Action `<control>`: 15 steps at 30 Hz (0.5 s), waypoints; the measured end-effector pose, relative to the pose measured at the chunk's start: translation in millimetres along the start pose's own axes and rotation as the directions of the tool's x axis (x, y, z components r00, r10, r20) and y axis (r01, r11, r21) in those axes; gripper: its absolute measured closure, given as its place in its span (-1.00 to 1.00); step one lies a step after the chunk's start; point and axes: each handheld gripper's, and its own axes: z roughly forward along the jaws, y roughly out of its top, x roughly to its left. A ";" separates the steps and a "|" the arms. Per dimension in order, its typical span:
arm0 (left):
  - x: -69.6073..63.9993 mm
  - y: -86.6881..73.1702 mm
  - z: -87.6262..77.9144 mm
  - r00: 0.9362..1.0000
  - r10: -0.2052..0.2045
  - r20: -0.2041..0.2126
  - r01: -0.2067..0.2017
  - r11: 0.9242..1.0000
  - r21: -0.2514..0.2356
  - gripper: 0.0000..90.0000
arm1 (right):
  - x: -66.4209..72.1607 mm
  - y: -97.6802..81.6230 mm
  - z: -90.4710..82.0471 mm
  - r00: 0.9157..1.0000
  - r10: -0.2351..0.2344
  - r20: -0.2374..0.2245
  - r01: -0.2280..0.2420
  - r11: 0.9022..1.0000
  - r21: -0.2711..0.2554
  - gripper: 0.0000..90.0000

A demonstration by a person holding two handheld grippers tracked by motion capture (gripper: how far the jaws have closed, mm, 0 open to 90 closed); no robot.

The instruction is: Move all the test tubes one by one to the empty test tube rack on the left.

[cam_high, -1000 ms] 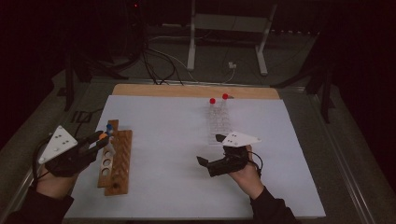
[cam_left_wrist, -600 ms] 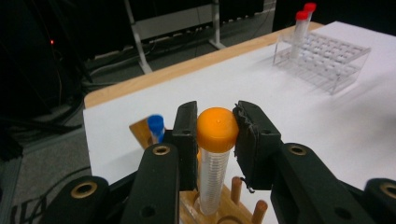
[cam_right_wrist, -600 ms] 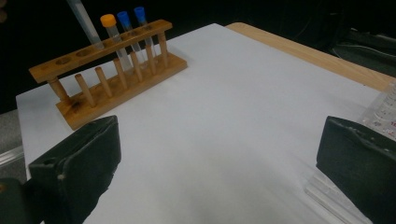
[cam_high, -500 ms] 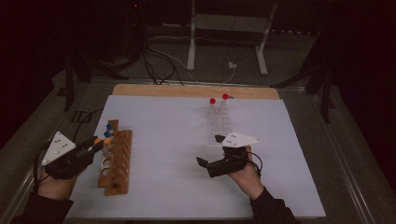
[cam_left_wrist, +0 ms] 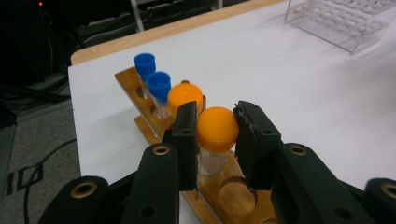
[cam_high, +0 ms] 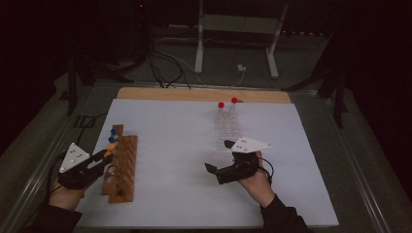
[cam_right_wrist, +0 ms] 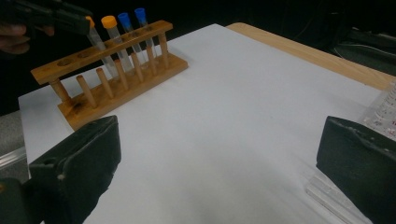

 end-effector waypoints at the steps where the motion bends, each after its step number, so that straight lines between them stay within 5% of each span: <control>1: 0.0 -0.5 0.6 1.000 -0.003 0.001 0.003 1.000 0.006 0.59 | 0.0 0.1 -0.1 1.000 0.001 -0.001 -0.001 1.000 -0.002 -1.00; 15: -0.4 2.4 3.6 1.000 0.009 0.000 -0.009 0.999 0.045 0.58 | -2.1 0.6 -1.2 1.000 0.007 0.000 -0.007 1.000 -0.005 -1.00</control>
